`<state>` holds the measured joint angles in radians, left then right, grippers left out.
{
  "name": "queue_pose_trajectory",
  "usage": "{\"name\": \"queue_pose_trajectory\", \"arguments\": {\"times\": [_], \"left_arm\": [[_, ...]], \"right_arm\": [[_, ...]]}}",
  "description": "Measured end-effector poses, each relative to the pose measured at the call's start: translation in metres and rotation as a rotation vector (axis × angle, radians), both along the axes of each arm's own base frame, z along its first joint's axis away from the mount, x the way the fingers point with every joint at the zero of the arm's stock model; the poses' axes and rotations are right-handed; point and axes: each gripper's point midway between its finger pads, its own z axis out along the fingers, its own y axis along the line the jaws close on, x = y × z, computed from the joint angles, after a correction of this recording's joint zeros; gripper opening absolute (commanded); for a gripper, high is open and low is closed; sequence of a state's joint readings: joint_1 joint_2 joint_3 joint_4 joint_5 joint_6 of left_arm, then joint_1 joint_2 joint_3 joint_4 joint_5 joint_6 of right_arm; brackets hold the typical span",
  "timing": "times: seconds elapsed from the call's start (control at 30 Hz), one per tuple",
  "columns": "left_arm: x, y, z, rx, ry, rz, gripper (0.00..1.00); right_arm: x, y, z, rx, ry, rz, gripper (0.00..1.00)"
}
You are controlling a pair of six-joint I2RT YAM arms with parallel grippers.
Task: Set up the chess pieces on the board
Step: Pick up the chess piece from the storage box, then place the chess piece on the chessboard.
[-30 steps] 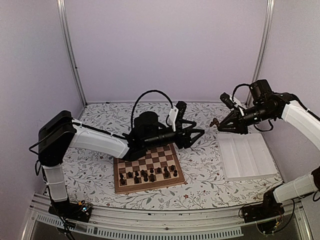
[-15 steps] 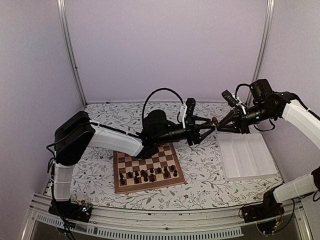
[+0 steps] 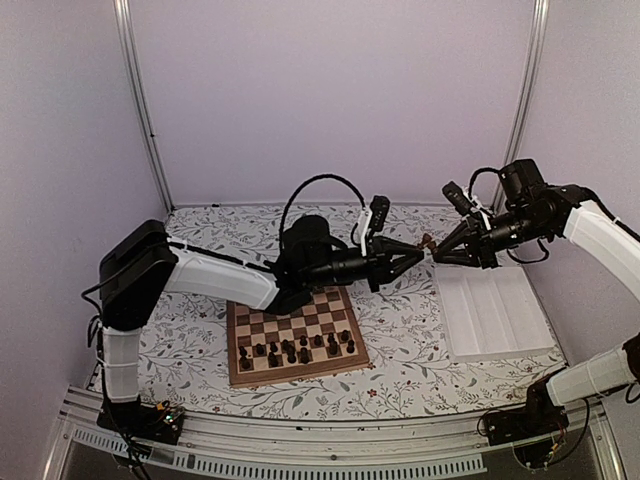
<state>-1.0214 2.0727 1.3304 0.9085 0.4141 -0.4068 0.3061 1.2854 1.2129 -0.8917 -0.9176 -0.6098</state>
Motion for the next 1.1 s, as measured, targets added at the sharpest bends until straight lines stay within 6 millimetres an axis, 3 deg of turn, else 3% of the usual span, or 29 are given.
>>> {"name": "queue_pose_trajectory", "arguments": {"times": [0.17, 0.33, 0.43, 0.57, 0.77, 0.9, 1.1], "left_arm": [[-0.006, 0.025, 0.017, 0.122, 0.022, 0.035, 0.03], [-0.004, 0.065, 0.055, 0.297, 0.017, 0.162, 0.03], [0.005, 0.097, 0.059, 0.468, 0.042, 0.282, 0.03], [0.009, 0.154, 0.035, 0.725, 0.083, 0.436, 0.03], [0.005, 0.237, -0.006, 1.108, 0.081, 0.613, 0.02], [0.004, 0.275, -0.035, 1.359, 0.037, 0.658, 0.00], [0.006, 0.306, -0.088, 1.715, -0.038, 0.629, 0.00]], "right_arm": [[0.004, -0.005, -0.019, -0.047, 0.003, -0.035, 0.04], [0.007, -0.012, -0.044, -0.101, 0.001, -0.071, 0.04], [0.009, -0.015, -0.058, -0.128, -0.004, -0.089, 0.04], [0.012, -0.019, -0.073, -0.154, -0.008, -0.107, 0.04], [0.019, -0.017, -0.070, -0.147, -0.043, -0.113, 0.05], [0.020, -0.017, -0.069, -0.145, -0.049, -0.113, 0.05], [0.019, -0.017, -0.070, -0.145, -0.049, -0.113, 0.05]]}}
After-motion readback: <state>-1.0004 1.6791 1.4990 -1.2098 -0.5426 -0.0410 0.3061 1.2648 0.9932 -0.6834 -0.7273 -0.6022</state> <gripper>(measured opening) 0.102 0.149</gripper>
